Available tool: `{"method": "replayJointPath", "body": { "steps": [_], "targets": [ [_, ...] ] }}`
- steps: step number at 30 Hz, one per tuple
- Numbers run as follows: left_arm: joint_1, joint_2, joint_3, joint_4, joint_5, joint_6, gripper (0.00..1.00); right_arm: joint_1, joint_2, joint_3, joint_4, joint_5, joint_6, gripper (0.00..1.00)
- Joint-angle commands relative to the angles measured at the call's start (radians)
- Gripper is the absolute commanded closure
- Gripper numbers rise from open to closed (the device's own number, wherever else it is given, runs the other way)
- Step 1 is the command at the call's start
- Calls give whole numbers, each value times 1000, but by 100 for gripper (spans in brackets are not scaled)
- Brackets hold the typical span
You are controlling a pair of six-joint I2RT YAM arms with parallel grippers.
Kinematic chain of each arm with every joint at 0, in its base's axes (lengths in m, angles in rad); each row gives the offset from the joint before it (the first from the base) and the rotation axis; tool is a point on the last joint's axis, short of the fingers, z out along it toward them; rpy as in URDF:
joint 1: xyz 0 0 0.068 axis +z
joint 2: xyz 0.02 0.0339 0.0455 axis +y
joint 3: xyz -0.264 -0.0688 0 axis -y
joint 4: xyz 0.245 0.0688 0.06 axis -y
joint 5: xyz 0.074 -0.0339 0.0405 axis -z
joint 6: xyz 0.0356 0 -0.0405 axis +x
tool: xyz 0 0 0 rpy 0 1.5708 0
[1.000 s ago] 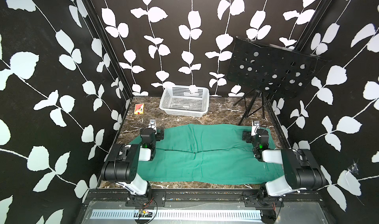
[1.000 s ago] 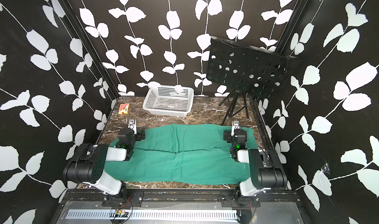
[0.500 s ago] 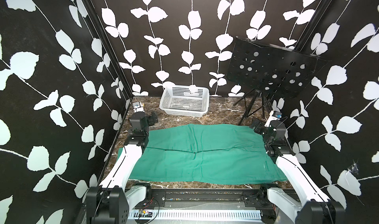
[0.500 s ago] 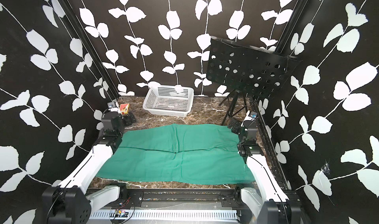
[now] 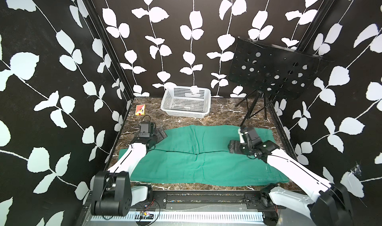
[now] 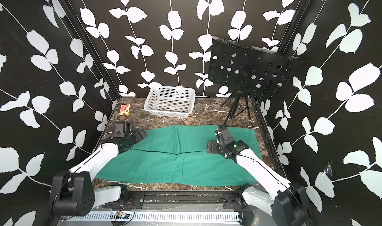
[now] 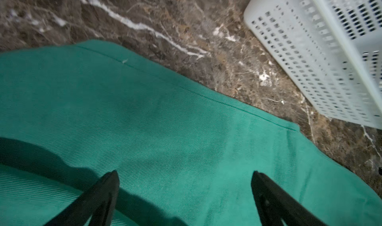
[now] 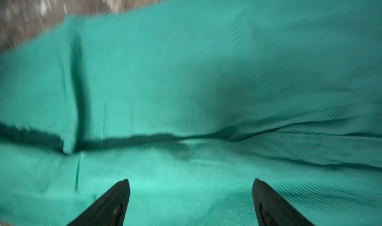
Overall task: Roll up the long pants
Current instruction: Adjust the long pant at the center of the board.
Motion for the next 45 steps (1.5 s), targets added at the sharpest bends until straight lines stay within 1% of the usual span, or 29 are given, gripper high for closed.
{"method": "replayJointPath", "body": {
  "steps": [1, 3, 6, 8, 11, 16, 20, 25, 28, 33, 35, 37, 40, 43, 45],
  "targets": [
    [1, 47, 56, -29, -57, -15, 1, 52, 53, 53, -47, 49, 0, 5],
    [2, 90, 96, -95, -175, -23, 1, 52, 82, 44, -28, 48, 17, 4],
    [7, 156, 141, -116, -304, -13, 1, 52, 89, 16, 0, 74, 64, 2],
    [18, 220, 180, -129, -345, -18, 1, 51, 85, -7, 5, 102, 102, 1],
    [32, 337, 244, -165, -392, -75, 1, 50, 78, -40, -11, 156, 166, 1],
    [46, 483, 314, -133, -406, -104, 1, 39, 64, -78, -36, 196, 199, 1],
    [79, 546, 382, -161, -363, -121, 1, 8, 54, -95, -57, 209, 225, 1],
    [139, 634, 419, -141, -259, -165, 1, -96, 15, -186, 1, 134, 306, 1],
    [161, 677, 458, -115, -210, -151, 1, -129, -6, -213, -1, 134, 318, 1],
    [163, 708, 564, -105, -261, -84, 1, -156, -9, -216, -42, 169, 302, 1],
    [166, 742, 640, -114, -271, -41, 1, -160, -11, -212, -52, 174, 292, 1],
    [170, 773, 714, -137, -259, -16, 1, -161, -21, -189, -70, 183, 260, 1],
    [171, 750, 748, -109, -237, 24, 1, -124, -49, -129, -98, 202, 168, 1],
    [165, 645, 691, -74, -237, 20, 1, -23, -35, -55, -108, 205, 88, 2],
    [160, 549, 633, -86, -248, 2, 1, 57, 20, 5, -121, 177, 59, 5]
  ]
}}
